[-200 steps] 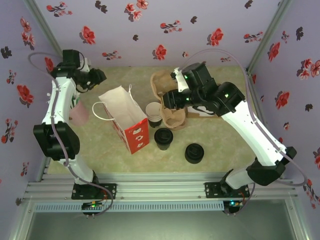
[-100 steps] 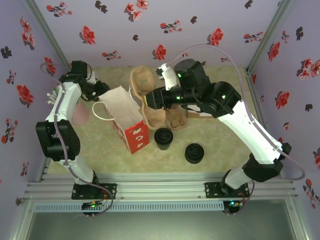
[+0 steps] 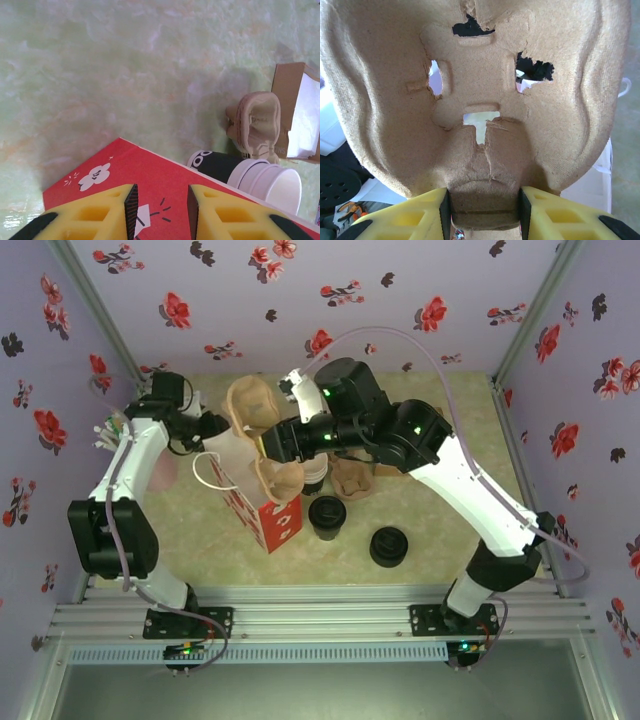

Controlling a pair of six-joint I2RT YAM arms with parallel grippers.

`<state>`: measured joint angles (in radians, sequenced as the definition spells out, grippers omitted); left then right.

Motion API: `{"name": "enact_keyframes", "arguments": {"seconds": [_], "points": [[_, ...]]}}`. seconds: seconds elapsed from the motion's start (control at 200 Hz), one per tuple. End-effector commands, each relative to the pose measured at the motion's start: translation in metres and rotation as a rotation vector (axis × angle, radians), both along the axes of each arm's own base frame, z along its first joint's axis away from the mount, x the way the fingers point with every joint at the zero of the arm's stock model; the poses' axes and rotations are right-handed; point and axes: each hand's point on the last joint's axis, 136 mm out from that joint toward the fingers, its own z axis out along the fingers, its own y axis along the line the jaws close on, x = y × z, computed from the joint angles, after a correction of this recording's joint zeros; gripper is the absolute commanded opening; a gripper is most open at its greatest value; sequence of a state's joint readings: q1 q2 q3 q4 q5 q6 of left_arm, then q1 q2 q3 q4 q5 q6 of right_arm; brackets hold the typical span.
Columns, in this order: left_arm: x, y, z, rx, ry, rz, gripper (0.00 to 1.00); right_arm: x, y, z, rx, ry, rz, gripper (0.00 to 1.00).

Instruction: Pack the takeout coffee

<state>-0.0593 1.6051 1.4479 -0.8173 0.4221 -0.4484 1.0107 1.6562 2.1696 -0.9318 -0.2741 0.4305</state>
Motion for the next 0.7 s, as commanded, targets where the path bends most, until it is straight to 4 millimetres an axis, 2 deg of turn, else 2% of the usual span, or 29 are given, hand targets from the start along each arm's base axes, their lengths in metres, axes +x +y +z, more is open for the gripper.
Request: {"name": "enact_keyframes", "arguments": {"seconds": [0.0,0.225,0.39,0.575,0.695], "points": [[-0.009,-0.014,0.013,-0.031,-0.039,-0.022,0.32,-0.003,0.008,0.013,0.037,-0.011,0.014,0.40],[-0.015,-0.037,0.017,-0.088,-0.060,-0.064,0.33,0.001,0.021,0.009,0.036,-0.009,0.019,0.40],[-0.013,-0.029,0.037,-0.092,-0.107,-0.050,0.38,0.011,0.028,0.001,0.002,-0.026,0.002,0.39],[-0.015,0.003,0.073,-0.083,-0.198,0.038,0.65,0.019,0.037,-0.015,-0.058,-0.022,-0.001,0.39],[-0.025,0.027,0.097,-0.080,-0.262,0.117,0.99,0.020,0.044,-0.022,-0.071,-0.003,0.017,0.39]]}}
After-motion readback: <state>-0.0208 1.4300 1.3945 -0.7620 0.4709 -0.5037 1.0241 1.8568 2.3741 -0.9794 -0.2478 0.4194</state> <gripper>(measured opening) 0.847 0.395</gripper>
